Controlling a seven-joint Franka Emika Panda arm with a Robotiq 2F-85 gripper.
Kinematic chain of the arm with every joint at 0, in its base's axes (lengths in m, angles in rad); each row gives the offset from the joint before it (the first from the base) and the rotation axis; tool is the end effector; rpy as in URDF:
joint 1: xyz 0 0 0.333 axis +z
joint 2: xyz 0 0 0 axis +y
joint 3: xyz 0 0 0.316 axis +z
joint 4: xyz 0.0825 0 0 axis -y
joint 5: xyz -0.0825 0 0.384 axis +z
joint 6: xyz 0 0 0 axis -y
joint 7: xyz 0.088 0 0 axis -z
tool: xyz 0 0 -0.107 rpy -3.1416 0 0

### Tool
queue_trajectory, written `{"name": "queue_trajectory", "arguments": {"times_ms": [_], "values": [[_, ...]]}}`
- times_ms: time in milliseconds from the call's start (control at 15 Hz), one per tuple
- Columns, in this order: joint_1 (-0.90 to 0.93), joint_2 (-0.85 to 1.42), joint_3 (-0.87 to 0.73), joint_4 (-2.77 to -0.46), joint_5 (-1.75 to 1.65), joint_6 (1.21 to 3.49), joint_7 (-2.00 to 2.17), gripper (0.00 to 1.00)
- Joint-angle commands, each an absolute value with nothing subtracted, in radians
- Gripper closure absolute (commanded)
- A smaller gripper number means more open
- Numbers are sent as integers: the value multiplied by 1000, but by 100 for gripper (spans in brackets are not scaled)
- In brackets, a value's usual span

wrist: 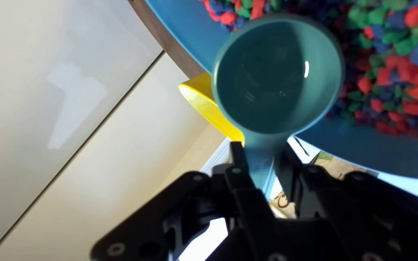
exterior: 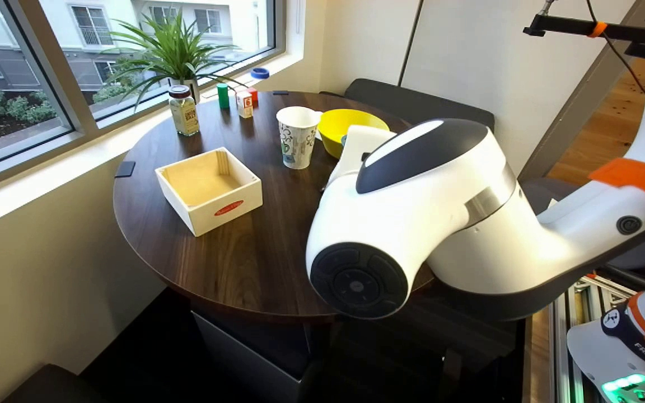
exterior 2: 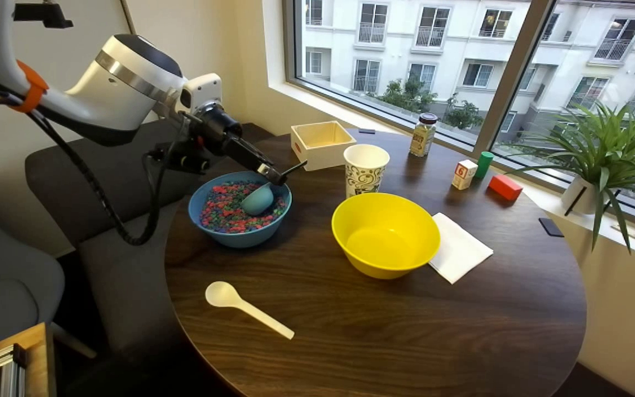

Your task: Pick up the blue measuring spoon, scoop some of the substance in the blue bowl and put the blue measuring spoon back onto the table

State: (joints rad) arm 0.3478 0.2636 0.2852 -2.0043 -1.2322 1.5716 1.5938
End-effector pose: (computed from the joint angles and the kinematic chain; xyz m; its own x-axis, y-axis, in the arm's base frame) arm 0.5093 0.2405 0.3477 0.6962 0.0257 0.7173 -0.6164 -0.4907 0.6159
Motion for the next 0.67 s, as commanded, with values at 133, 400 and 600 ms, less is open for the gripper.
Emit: {"name": "queue_trajectory", "arguments": {"times_ms": [133, 400, 600], "values": [[394, 340, 292, -1939, -1233, 1434, 1639, 94], [408, 381, 289, -1915, -1240, 1384, 1653, 94], [409, 395, 291, -1896, -1235, 1382, 1661, 94]]}}
